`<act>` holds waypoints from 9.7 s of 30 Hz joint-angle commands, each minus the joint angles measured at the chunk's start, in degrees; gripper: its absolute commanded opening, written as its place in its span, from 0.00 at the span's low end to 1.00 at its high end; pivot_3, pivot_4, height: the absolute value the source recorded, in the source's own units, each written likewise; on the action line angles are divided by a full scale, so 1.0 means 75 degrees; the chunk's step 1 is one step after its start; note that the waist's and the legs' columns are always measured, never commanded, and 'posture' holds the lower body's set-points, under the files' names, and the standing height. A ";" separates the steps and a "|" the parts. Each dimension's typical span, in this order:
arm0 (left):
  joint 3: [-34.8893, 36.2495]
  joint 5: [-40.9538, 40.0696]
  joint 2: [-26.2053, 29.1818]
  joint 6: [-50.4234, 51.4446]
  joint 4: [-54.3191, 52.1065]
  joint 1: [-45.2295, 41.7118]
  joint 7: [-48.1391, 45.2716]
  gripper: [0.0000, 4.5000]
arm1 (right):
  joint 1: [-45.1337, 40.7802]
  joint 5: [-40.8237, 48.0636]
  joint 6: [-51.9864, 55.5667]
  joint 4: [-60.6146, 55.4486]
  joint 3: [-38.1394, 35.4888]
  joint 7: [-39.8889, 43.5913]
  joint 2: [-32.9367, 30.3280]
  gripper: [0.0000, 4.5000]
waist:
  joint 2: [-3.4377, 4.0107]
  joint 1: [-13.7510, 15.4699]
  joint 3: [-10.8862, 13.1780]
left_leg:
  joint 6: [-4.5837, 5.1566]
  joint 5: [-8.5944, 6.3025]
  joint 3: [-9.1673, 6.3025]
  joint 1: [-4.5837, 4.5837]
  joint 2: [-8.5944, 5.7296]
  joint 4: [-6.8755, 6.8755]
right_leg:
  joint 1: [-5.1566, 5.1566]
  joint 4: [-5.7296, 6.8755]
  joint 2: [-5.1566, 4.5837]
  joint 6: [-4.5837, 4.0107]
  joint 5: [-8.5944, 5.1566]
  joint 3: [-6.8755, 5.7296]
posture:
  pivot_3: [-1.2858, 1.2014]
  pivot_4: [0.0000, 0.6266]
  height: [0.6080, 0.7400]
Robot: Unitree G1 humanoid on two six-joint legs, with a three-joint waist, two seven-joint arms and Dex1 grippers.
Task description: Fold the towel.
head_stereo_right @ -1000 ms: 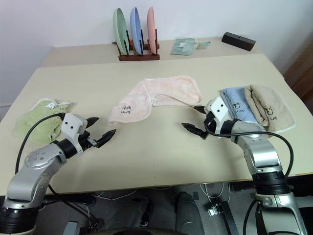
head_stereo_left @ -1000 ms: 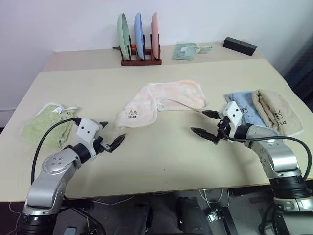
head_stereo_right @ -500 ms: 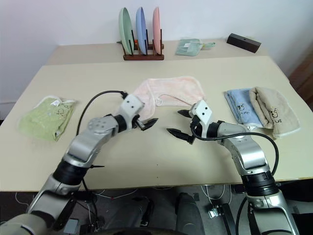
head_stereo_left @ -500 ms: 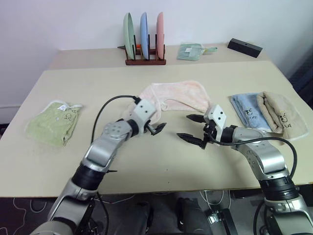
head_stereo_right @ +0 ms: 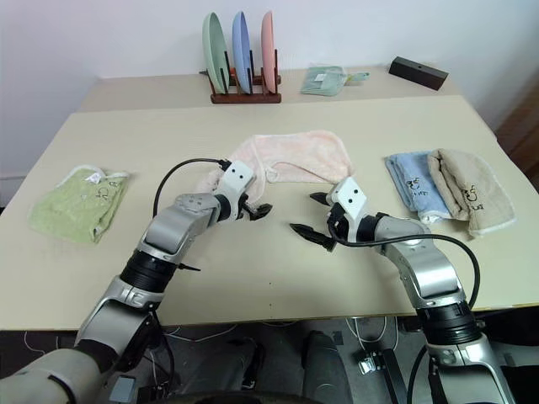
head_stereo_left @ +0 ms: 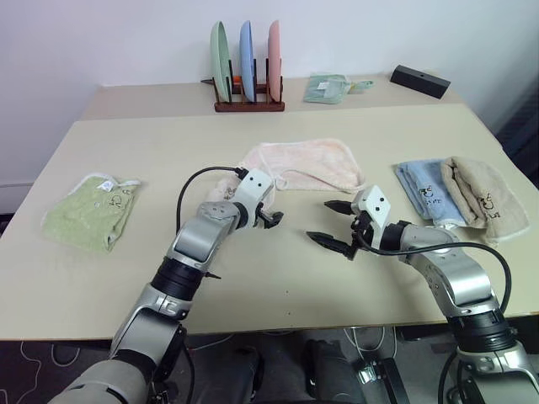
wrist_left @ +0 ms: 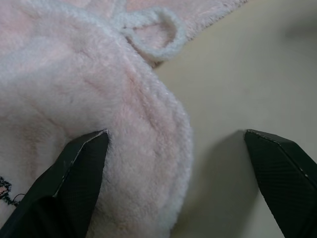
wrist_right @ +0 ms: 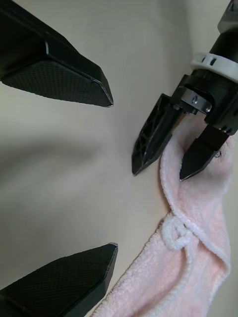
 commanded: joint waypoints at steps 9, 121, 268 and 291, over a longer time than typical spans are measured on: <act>0.0284 0.0156 -0.0017 -0.0651 0.0412 -0.0018 0.0197 0.01 | -0.0024 0.0015 -0.0132 -0.0311 -0.0148 -0.0078 -0.0044 1.00 | -0.0001 0.0002 -0.0001 | -0.0002 0.0001 0.0001 0.0001 0.0000 0.0001 | 0.0001 0.0001 -0.0001 -0.0001 0.0001 0.0001 | 0.52 0.24 0.99; 0.4991 -0.3361 0.4911 -0.2752 -0.3900 0.5376 -0.3742 0.00 | -0.2443 -0.2276 -0.5733 0.3733 0.1115 0.2246 -0.3505 0.02 | -0.0059 -0.0497 0.0042 | 0.0018 -0.0067 0.0249 0.0001 0.0132 -0.0001 | -0.0128 -0.0033 0.0106 -0.0090 0.0125 0.0052 | 0.52 0.24 0.99; 0.2163 -0.2829 0.3458 -0.3117 -0.4590 0.4289 -0.3056 0.76 | -0.1763 0.3073 0.7130 0.0897 -0.5500 -0.5445 0.3022 0.94 | -0.0072 -0.0266 0.0022 | 0.0057 -0.0137 0.0375 0.0145 0.0204 0.0005 | -0.0025 -0.0070 0.0123 -0.0111 0.0153 0.0036 | 0.52 0.24 0.99; 0.2171 -0.2475 0.3355 -0.3664 -0.3917 0.4425 -0.3033 0.76 | -0.1511 0.3581 0.6247 -0.0313 -0.4484 -0.3850 -0.0080 0.00 | -0.0057 -0.0392 0.0026 | 0.0096 -0.0159 0.0379 0.0138 0.0204 0.0001 | -0.0025 -0.0087 0.0121 -0.0108 0.0152 0.0030 | 0.52 0.24 0.99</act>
